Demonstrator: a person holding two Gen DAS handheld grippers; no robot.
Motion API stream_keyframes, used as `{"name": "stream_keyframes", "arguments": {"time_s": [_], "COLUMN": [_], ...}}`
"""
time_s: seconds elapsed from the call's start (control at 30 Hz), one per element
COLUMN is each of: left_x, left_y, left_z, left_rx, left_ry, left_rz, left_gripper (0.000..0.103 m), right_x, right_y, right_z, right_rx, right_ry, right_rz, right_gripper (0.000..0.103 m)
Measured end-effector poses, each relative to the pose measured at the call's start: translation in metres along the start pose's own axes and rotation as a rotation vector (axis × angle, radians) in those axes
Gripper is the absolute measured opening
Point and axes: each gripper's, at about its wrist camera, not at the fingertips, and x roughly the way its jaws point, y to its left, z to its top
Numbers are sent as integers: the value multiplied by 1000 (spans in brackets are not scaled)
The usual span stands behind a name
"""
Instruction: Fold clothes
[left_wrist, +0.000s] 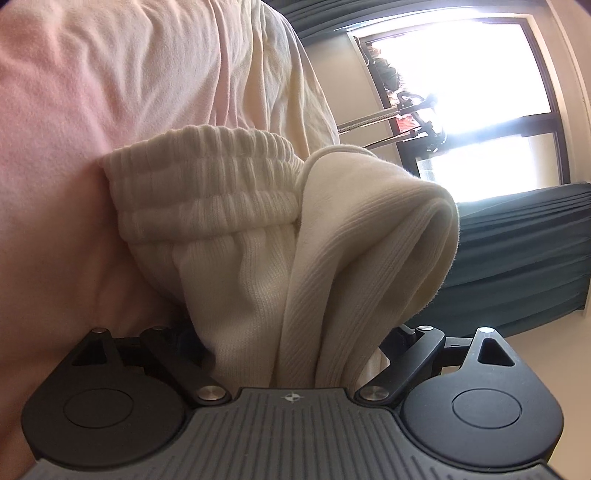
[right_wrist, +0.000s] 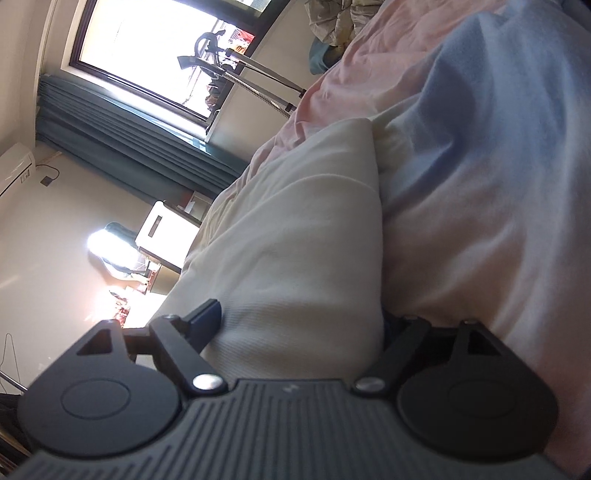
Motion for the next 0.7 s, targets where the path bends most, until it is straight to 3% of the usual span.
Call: {"name": "stream_keyframes", "arguments": {"time_s": [0.07, 0.13, 0.23, 0.4, 0.53, 0.7], "left_x": [-1, -2, -7, -35, -58, -77], "left_y": [-6, -12, -17, -19, -37, -76], "left_z": [-2, -3, -3, -7, -10, -38], "left_rx": [45, 74, 82, 36, 12, -21], "left_ry": [-11, -20, -33, -43, -40, -21], "left_rz": [28, 44, 33, -51, -127, -205], "left_gripper": [69, 57, 47, 43, 43, 43], "right_x": [-1, -5, -13, -43, -78, -138], "right_y": [2, 11, 33, 80, 117, 147], "right_z": [-2, -4, -8, -9, -8, 7], "right_rx": [-14, -66, -162, -268, -334, -391], "right_ry": [-23, -56, -114, -212, -279, -366], "right_rz": [-24, -52, -90, -79, -61, -49], "right_gripper": [59, 49, 40, 36, 35, 35]}}
